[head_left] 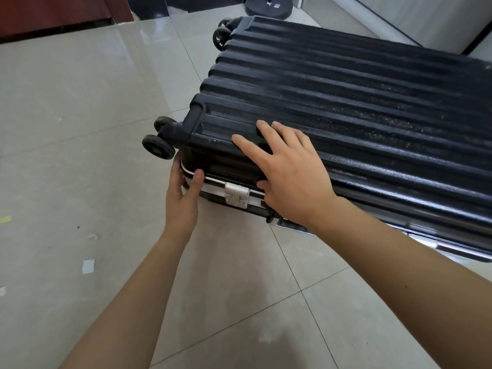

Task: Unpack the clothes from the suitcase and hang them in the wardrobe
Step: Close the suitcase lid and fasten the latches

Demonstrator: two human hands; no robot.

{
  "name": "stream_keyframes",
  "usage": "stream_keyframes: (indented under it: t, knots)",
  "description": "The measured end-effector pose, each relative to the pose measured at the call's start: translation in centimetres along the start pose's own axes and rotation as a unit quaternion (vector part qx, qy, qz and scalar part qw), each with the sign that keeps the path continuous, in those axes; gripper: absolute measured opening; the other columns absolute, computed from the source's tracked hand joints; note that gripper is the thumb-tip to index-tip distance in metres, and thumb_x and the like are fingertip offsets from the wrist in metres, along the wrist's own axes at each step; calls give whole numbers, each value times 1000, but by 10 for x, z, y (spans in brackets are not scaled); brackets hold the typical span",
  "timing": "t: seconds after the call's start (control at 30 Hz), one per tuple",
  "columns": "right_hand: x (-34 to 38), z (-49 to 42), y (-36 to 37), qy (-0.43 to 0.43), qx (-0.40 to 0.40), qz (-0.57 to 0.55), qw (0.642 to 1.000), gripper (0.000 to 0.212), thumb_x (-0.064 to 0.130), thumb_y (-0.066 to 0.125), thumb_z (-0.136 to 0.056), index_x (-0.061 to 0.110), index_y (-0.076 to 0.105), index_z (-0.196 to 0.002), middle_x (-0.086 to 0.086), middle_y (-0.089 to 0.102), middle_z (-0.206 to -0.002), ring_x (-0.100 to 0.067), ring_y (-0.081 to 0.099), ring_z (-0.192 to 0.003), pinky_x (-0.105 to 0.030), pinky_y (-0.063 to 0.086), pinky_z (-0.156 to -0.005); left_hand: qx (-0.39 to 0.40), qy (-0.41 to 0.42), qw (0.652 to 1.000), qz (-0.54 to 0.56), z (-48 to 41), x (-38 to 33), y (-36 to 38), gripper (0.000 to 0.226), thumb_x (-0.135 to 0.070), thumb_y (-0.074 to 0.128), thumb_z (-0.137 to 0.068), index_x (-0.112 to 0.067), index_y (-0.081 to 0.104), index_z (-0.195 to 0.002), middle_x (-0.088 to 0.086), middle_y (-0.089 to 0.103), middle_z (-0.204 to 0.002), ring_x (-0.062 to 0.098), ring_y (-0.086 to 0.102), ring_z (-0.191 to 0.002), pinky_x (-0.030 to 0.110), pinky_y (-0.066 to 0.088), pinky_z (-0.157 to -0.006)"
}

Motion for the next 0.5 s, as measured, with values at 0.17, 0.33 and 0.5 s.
stream_keyframes:
  t: [0.17,0.33,0.5]
  knots:
    - [-2,-1,-2,8,-29,-22,999,91,16,85,-61,25,46,-143,-20,49,-141,-40,45,-128,-50,36,-105,0,-10,1000,-16,-3,4,-2,56,-56,56,-87,-44,42,-140,-17,55,-134,6,47,-129,49,41,-108]
    - [-3,0,-2,10,-36,-22,999,91,16,85,-60,24,47,-142,-20,49,-140,-40,46,-126,-50,36,-103,-8,8,999,-31,-3,2,-4,47,-52,55,-92,-45,44,-137,-17,56,-131,7,51,-124,50,44,-104]
    - [4,1,3,10,-32,-18,999,92,18,86,-59,24,47,-142,-21,49,-140,-40,47,-125,-52,37,-104,-7,11,1000,-20,-2,8,-3,51,-51,55,-93,-39,43,-141,-11,59,-130,10,54,-123,48,49,-100]
Point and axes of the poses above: each hand's wrist, its own z-axis away from the middle knuckle, its own y-axis out of the palm, x = y × z, the point moved 2 cm from there along -z, towards the middle knuckle
